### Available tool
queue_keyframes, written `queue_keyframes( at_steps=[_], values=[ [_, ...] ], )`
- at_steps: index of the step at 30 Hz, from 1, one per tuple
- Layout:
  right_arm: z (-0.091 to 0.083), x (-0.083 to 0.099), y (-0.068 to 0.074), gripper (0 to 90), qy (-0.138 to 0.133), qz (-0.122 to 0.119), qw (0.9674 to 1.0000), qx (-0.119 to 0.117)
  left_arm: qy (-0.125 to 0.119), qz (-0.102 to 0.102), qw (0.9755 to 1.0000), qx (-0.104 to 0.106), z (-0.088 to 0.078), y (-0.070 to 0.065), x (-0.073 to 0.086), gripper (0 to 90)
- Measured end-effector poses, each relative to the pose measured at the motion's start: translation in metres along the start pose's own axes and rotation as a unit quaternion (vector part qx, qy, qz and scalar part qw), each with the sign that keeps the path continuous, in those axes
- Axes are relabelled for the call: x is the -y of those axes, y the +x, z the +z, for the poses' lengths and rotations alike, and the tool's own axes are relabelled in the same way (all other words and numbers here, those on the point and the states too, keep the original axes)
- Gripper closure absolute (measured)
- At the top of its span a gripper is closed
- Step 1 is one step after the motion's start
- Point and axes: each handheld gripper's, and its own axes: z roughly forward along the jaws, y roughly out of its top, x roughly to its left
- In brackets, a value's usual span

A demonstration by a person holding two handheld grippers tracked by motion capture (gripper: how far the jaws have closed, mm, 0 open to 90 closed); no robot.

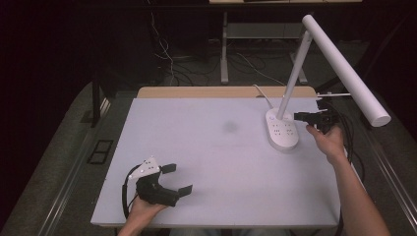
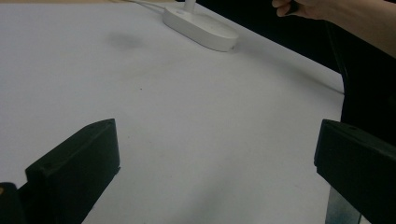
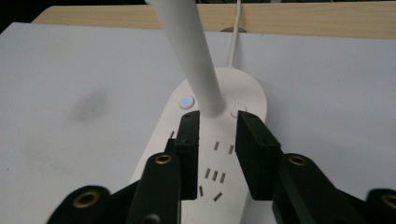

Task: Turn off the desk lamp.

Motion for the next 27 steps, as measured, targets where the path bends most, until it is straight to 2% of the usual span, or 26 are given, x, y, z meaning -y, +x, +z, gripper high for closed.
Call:
queue_keyframes(
  at_steps=[2,3,6,11,16,18,19,21,22,23,25,27],
  values=[
    [-0.005,0.002,0.004,64.3,-0.003,-0.009,0.9999,0.005,-0.001,0.0,1.0,0.001,0.0,0.0,0.0,0.0],
    [-0.007,0.004,0.006,60.5,-0.002,-0.006,1.0,0.003,0.0,0.0,1.0,0.001,0.0,-0.001,0.0,0.0],
    [-0.014,0.009,0.014,50.2,-0.006,-0.021,0.9998,-0.002,-0.002,0.001,1.0,0.002,0.0,-0.001,0.0,0.0],
    [-0.027,0.017,0.028,35.3,-0.012,-0.028,0.9993,-0.023,-0.002,0.001,1.0,0.001,0.0,-0.001,0.0,0.0],
    [-0.039,0.024,0.044,10.3,-0.02,-0.044,0.9977,-0.047,-0.004,0.0,1.0,0.001,-0.001,-0.001,0.0,0.0],
    [-0.044,0.028,0.049,9.3,-0.029,-0.044,0.997,-0.056,-0.004,0.0,1.0,0.002,-0.001,-0.001,0.0,0.0],
    [-0.046,0.031,0.051,0.0,-0.034,-0.043,0.997,-0.055,-0.004,0.001,1.0,0.002,-0.001,-0.001,0.0,0.0],
    [-0.049,0.036,0.054,0.3,-0.039,-0.044,0.9957,-0.071,-0.004,0.001,1.0,0.002,-0.001,-0.001,0.0,0.0],
    [-0.049,0.036,0.054,0.3,-0.039,-0.044,0.9957,-0.071,-0.004,0.001,1.0,0.002,-0.001,-0.001,0.0,0.0],
    [-0.052,0.043,0.057,0.3,-0.038,-0.048,0.9946,-0.084,-0.003,0.0,1.0,0.001,-0.001,-0.001,0.0,0.0],
    [-0.055,0.048,0.06,0.3,-0.04,-0.055,0.9937,-0.089,-0.004,0.0,1.0,0.001,-0.001,-0.001,0.0,0.0],
    [-0.059,0.055,0.064,0.3,-0.041,-0.052,0.9927,-0.101,-0.004,0.001,1.0,0.001,-0.001,-0.001,0.0,0.0]
  ],
)
